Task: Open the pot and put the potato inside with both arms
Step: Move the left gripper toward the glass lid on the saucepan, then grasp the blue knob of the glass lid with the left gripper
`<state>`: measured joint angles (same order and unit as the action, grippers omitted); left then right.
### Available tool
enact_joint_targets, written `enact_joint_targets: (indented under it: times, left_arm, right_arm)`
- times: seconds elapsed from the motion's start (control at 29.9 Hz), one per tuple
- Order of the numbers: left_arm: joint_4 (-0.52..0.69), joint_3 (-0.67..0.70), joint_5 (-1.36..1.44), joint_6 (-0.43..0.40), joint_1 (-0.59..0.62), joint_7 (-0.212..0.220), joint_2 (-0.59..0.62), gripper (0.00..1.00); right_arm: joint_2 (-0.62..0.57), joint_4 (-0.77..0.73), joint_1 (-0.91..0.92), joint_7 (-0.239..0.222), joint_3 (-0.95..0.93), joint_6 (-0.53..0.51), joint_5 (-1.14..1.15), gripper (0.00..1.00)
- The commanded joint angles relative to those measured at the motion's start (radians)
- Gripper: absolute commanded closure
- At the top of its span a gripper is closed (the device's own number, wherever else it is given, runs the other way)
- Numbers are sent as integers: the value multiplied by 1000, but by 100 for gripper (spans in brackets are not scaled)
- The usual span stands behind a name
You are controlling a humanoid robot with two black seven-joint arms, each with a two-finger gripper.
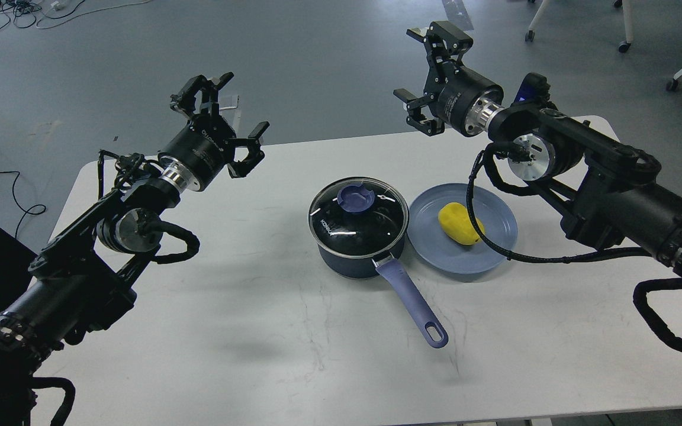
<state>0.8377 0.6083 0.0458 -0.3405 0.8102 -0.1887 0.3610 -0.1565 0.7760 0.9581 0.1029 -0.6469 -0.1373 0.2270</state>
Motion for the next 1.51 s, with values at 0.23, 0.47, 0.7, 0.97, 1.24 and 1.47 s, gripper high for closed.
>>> enact_joint_targets:
  times: [0.23, 0.47, 0.7, 0.97, 1.24, 1.47]
  left_arm:
    - [1, -2, 3, 5, 14, 3, -7, 2]
    - [-2, -8, 69, 8, 58, 26, -8, 2]
    - [9, -12, 499, 184, 135, -104, -11, 2]
    - [136, -38, 977, 319, 144, -300, -22, 2]
    - [129, -393, 1365, 649, 211, -300, -69, 2]
    - [62, -463, 1770, 738, 207, -300, -91, 2]
  right_arm:
    - [-2, 0, 4, 5, 15, 2, 2, 0]
    - [0, 0, 2, 9, 26, 4, 2, 0]
    - [-46, 0, -13, 1, 3, 2, -6, 0]
    - [-112, -4, -58, 1, -56, -1, -8, 0]
    - [-164, -21, -143, 8, -143, 2, -28, 0]
    - [-184, -50, -144, 8, -154, 4, -31, 0]
